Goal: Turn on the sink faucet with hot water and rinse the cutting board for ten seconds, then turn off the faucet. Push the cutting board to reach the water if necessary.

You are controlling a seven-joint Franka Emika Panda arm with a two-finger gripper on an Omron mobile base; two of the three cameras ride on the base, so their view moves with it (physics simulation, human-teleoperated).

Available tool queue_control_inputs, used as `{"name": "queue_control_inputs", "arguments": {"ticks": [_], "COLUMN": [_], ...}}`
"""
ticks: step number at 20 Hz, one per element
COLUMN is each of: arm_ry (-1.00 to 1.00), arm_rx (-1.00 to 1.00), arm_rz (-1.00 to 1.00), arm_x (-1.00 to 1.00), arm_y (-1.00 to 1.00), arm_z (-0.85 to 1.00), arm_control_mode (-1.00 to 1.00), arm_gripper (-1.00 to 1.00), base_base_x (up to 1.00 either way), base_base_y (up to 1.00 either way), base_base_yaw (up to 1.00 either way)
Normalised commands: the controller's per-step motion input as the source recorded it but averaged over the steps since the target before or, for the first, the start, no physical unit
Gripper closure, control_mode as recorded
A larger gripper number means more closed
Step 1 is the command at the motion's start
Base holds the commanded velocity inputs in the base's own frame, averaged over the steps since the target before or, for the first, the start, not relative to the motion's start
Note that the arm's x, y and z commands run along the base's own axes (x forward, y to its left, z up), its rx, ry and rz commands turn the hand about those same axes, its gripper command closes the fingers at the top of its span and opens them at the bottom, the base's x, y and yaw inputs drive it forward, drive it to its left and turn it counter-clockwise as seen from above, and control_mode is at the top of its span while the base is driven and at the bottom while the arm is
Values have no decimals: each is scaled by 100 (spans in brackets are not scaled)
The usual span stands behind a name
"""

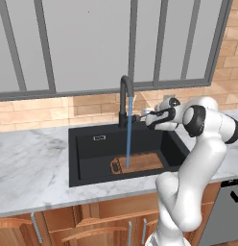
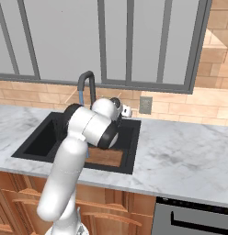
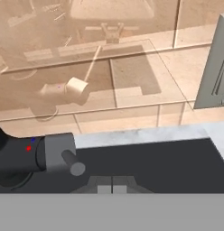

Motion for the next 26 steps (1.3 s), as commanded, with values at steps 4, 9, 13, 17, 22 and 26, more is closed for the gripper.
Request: {"name": "queue_control_inputs", "arguments": {"ticks": [4, 9, 13, 17, 22, 26], "arm_ry": [0, 0, 0, 0, 0, 0], "arm_rx": [2, 0, 0, 2, 1, 0], "arm_rz": [0, 0, 0, 0, 1, 0], "arm_x": [2, 1, 15, 18, 4, 0], "arm_y": [0, 0, 0, -8, -3, 0], "arm_z": [0, 0, 0, 0, -2, -9], "arm_control_mode": [-100, -100, -100, -100, -100, -100], "arm_gripper": [100, 100, 100, 100, 100, 100], "base_base_x": [0, 0, 0, 0, 0, 0], "base_base_y": [0, 0, 0, 0, 0, 0], "base_base_yaw": [0, 0, 0, 0, 0, 0]}}
